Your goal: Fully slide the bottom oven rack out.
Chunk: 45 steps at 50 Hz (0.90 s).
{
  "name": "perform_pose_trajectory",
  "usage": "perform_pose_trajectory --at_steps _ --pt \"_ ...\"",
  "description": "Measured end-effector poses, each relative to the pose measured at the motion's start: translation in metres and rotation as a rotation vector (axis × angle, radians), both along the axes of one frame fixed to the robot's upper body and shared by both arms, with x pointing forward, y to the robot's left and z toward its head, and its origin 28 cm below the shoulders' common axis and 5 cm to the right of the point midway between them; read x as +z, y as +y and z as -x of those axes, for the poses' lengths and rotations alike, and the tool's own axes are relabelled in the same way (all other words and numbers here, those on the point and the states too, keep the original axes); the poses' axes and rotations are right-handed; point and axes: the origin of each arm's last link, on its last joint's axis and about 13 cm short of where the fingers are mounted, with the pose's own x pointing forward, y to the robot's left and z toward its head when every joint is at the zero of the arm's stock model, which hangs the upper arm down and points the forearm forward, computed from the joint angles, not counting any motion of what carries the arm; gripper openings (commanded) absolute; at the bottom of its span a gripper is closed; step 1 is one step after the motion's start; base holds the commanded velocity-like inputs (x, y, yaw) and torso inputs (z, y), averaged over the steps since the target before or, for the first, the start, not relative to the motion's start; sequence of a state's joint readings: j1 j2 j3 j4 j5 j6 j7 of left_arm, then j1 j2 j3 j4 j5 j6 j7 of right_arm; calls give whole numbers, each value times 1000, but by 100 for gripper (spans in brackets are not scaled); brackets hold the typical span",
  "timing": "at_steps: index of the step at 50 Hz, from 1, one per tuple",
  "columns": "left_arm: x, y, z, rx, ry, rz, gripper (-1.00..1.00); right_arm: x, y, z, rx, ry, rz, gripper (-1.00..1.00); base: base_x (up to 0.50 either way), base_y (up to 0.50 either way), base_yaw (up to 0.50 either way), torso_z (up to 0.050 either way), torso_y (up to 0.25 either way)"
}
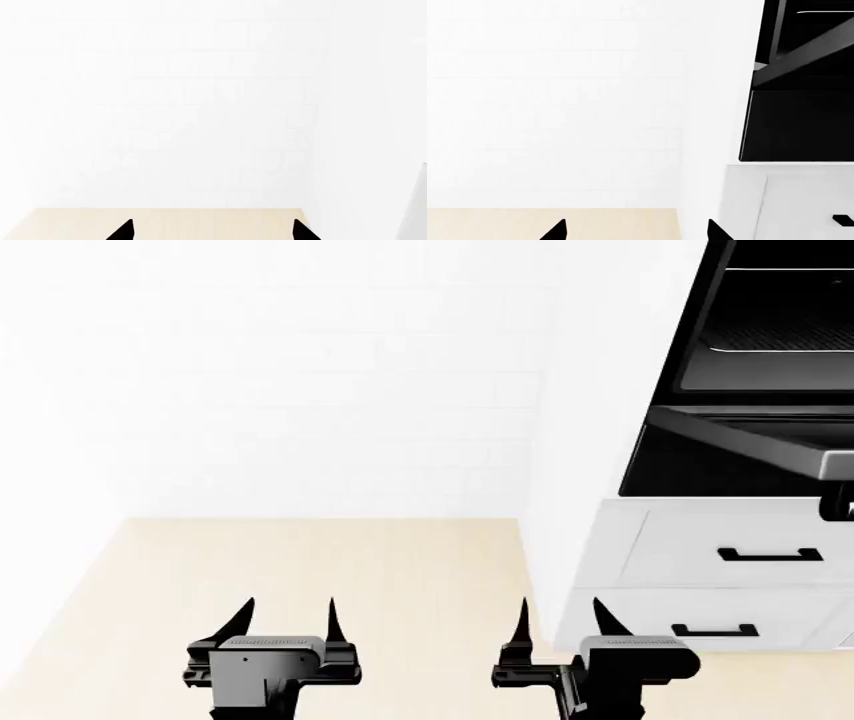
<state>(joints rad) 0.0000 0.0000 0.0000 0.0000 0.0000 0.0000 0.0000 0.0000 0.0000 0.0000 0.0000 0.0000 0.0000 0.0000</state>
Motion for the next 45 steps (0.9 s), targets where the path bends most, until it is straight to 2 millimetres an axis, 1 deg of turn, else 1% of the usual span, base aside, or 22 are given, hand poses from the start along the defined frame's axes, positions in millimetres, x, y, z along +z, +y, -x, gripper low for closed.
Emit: perform_pose_trajectory --at_steps 14,17,20,23,26,31,34,37,39,41,45 --pt "2 -1 1 4 16 -9 100 1 1 1 -6 1 42 100 0 0 0 0 0" --pt "9 1 2 8 30 2 100 8 1 2 -8 -1 55 100 0 0 0 0 0" --pt "23 3 1 14 34 14 100 22 1 1 -8 -10 63 100 0 0 0 0 0" --pt "45 7 -1 21 29 30 100 44 -2 0 -7 -29 70 100 0 0 0 0 0" --pt "74 12 -6 27 22 48 100 73 -6 -3 -8 -54 74 100 0 0 0 0 0" --pt "128 19 -13 18 12 84 100 126 -17 -7 -14 -100 72 100 0 0 0 0 0" --pt "156 28 -21 47 16 107 100 159 -31 -11 -92 -121 33 100 0 0 0 0 0" --pt "188 32 -33 72 2 103 100 195 -40 -21 -158 -169 29 100 0 0 0 0 0" --pt "212 31 -37 77 -9 95 100 221 -41 -26 -187 -207 33 100 0 0 0 0 0" --pt "235 29 -37 38 -11 88 100 245 -39 -27 -182 -228 43 100 0 0 0 0 0" --pt "276 29 -32 -47 -1 51 100 288 -34 -19 -90 -228 97 100 0 0 0 0 0"
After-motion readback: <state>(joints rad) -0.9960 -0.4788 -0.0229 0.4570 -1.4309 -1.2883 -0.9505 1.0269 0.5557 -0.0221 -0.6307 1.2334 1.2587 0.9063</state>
